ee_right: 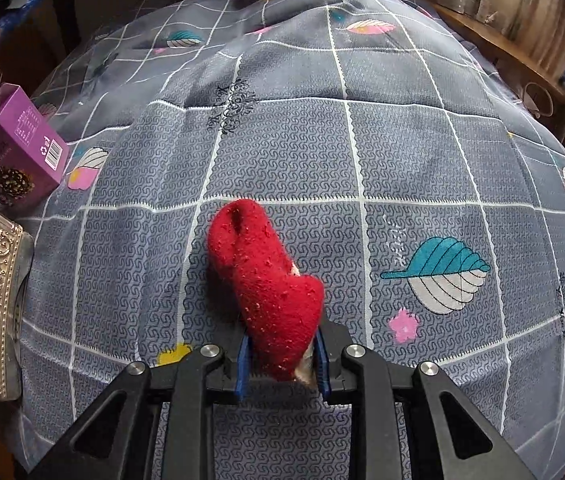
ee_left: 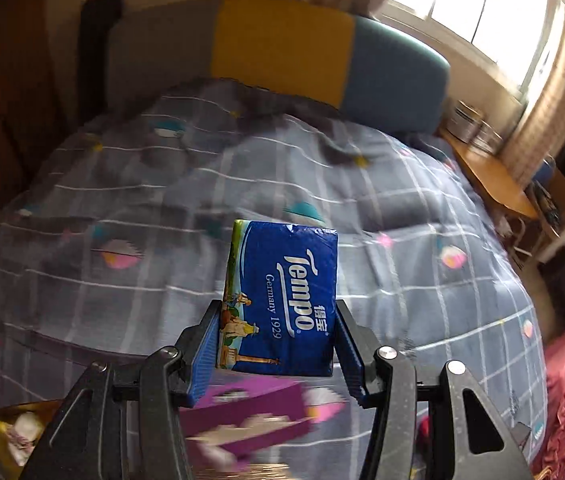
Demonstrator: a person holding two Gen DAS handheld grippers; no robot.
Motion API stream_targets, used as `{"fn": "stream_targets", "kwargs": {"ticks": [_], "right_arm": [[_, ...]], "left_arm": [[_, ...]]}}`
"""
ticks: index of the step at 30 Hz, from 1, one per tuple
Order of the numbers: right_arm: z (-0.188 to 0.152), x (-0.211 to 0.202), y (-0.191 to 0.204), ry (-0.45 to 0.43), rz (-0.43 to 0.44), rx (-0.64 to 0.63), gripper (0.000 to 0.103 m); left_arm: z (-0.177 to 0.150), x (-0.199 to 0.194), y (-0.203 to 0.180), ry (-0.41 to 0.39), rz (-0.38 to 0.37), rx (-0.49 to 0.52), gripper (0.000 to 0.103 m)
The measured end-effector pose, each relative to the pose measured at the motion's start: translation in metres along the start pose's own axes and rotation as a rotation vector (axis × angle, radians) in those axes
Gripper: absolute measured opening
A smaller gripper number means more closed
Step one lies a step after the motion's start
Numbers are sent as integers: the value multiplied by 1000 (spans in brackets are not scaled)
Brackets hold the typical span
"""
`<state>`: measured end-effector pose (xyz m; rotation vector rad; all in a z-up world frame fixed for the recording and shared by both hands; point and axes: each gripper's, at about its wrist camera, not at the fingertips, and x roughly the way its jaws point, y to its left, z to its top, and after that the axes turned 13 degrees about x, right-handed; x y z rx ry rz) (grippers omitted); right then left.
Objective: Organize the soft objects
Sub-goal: 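Carry the tissue pack into the gold tray with the left gripper while the right holds the red sock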
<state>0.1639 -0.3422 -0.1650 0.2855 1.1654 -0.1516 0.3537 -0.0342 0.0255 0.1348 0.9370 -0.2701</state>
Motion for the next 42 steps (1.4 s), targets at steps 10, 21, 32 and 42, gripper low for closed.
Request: {"fn": "stream_targets", "kwargs": {"ticks": [10,21,32,42], "right_arm": [[2,3,7,-11,-29,-37,30],[-6,2,9,-60,-55,-95,33],[-14,-1,19,-101,-110,-168,31],[-14,-1,18,-107,-107,-175,32]], "left_arm": [[-96,-39,108,22,121,-74,53],[-212,-71,138,-6,101,-176,53],[-295,-120,135,-100,228,-172,53],[-347,-151,143,-116,360,-171,53]]}}
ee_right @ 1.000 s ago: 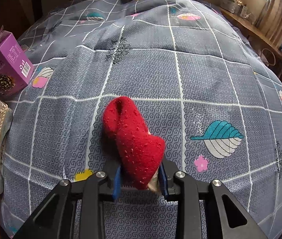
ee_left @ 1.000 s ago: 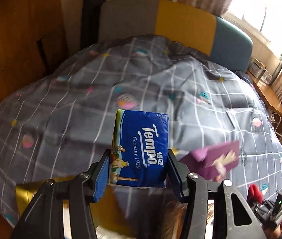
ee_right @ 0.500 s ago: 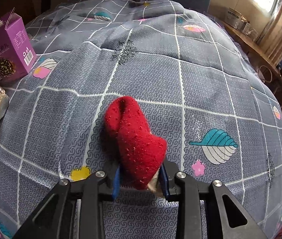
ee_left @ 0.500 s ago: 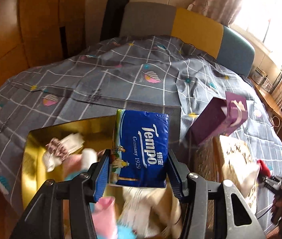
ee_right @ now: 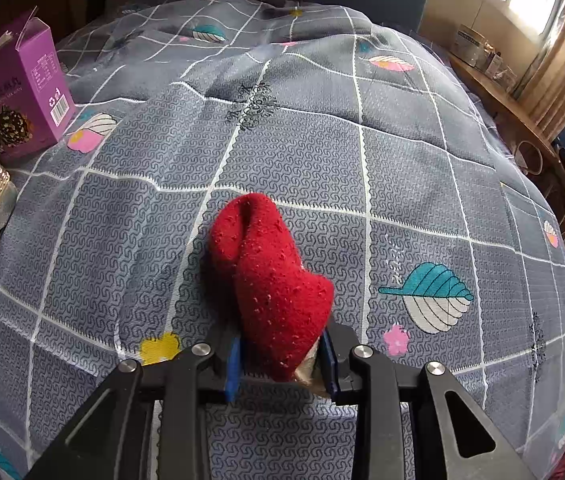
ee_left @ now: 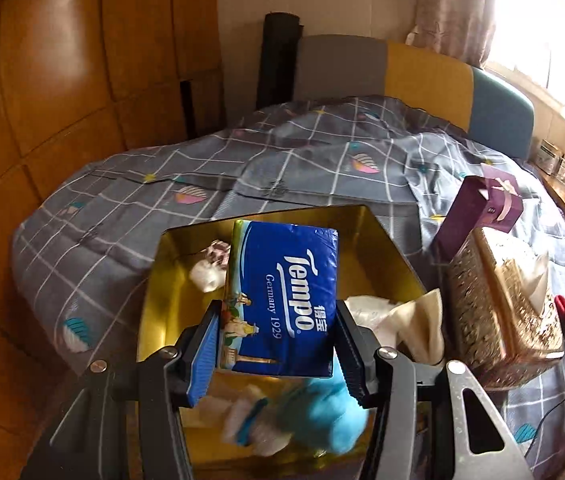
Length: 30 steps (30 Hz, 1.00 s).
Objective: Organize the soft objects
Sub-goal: 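Carry the tissue pack into the gold tray with the left gripper while the right holds the red sock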
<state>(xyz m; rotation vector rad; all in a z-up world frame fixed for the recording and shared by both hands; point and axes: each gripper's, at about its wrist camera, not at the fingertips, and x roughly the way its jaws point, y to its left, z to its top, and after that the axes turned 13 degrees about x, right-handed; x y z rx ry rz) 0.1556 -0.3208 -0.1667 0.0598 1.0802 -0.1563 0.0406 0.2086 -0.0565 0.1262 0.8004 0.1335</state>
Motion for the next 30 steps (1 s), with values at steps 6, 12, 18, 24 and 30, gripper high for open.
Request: {"fn": "stream_targets", "kwargs": {"ticks": [6,12,18,24,30], "right_arm": [[-1,-1,1,-7,-7,-3,32],[-1,-1,1,-9,-9,-6,32],[-1,-1,1,-9,-9,-7,32],[-1,-2,1,-11,-15,-19,32],[-1,-2,1,-11,-18,-22,32]], "left_arm": [[-18,-3,10,20,5,-25,53],[-33,-3,16,42,13,-38,53],[-45,-6,24,62,31,-48,53],[-58,-16,58,67,17,-169,53],[-56,-10,67,63,-60,-246,53]]}}
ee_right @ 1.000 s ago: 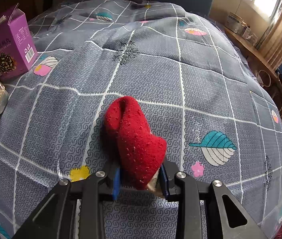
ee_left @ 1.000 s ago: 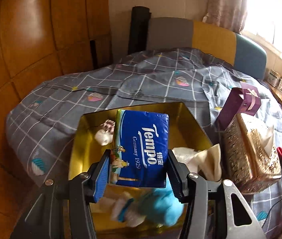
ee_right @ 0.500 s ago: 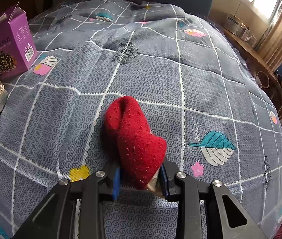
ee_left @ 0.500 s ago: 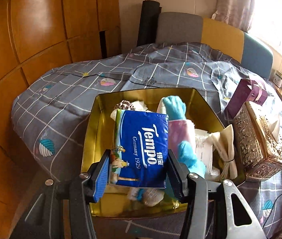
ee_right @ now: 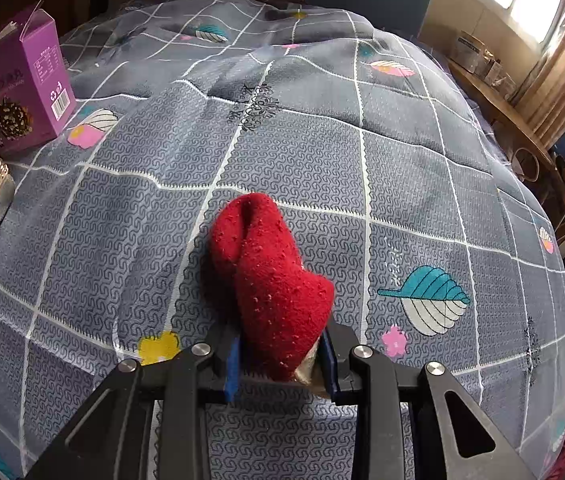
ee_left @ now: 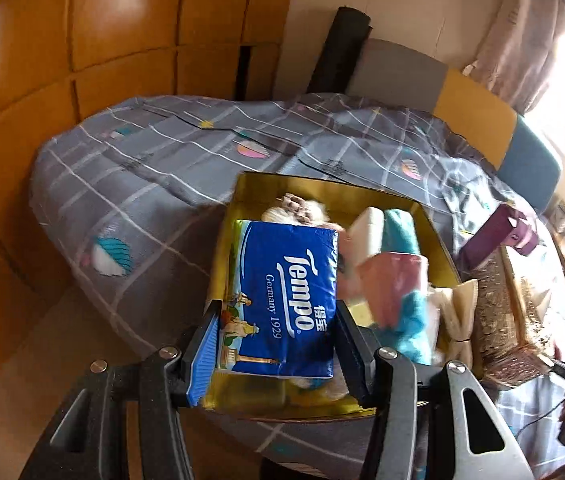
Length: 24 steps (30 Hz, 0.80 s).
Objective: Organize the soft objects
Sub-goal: 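Carry the tissue pack into the gold tray with the left gripper while the right holds the red sock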
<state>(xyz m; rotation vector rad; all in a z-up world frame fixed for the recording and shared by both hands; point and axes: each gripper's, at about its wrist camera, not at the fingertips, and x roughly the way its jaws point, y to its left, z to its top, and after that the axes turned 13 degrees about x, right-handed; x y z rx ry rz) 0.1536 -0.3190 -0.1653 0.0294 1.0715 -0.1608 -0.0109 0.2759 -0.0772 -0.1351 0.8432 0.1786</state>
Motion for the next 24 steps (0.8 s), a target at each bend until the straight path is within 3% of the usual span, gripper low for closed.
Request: {"fn": "stream_targets", "kwargs": {"ticks": [5,15,24], "right_arm": [[0,0,1,0,-4,-5,32],[0,0,1,-1,-6,-7,32],[0,0,2,0,-5,-6,32]], "left_arm": [[12,25,-28,20,-40,61,53],[23,103,-54,166,-1,116,54],[24,87,-59,102,66,162,64]]}}
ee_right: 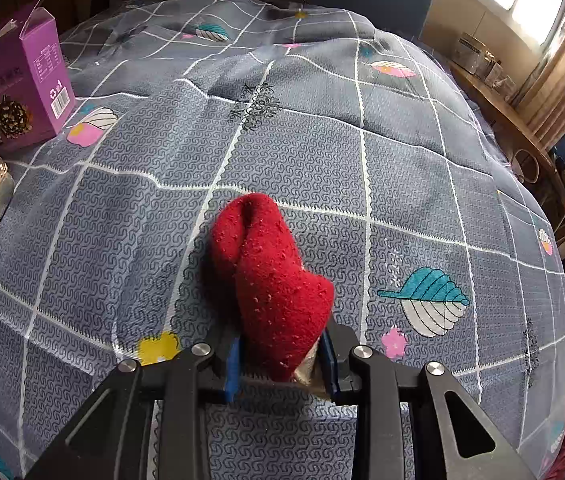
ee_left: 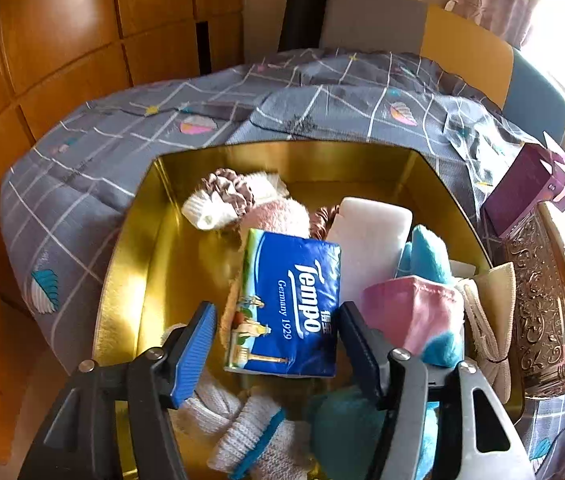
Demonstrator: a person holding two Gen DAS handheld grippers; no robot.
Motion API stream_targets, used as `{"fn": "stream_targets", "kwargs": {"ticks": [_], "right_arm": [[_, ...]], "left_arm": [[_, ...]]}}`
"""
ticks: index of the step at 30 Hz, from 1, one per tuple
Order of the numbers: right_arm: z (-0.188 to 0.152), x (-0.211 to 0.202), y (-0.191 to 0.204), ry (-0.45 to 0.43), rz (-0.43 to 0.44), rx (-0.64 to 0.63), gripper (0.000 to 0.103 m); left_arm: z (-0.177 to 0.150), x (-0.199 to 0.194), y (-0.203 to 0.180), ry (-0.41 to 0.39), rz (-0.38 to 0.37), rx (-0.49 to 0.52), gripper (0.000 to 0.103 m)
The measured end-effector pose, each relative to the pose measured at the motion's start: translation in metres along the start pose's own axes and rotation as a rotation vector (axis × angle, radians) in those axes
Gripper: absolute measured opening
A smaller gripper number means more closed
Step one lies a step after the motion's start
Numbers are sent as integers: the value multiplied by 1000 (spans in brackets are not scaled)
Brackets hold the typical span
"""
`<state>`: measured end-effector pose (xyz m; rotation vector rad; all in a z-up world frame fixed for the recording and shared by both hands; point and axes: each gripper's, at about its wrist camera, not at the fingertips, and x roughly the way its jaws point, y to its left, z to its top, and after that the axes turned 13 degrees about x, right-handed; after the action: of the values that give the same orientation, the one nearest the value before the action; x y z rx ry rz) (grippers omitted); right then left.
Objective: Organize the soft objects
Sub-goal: 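Carry the tissue pack into the gold tray with the left gripper while the right holds the red sock, then open the left gripper and withdraw it from the tissue pack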
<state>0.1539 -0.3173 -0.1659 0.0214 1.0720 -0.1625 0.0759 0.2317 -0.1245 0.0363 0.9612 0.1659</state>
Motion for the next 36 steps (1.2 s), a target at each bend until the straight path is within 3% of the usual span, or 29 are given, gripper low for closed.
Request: {"fn": "stream_targets", "kwargs": {"ticks": [5,18,36], "right_arm": [[0,0,0,1,0,2,32],[0,0,1,3,-2,9,32],[9,7,-8,37,28,79,32]], "left_arm": [[1,-19,-3,-41,35,27,70],[-8,-69,-12,-150,41,62,70],[-15,-91,-45,-210,-57,187,70]]}}
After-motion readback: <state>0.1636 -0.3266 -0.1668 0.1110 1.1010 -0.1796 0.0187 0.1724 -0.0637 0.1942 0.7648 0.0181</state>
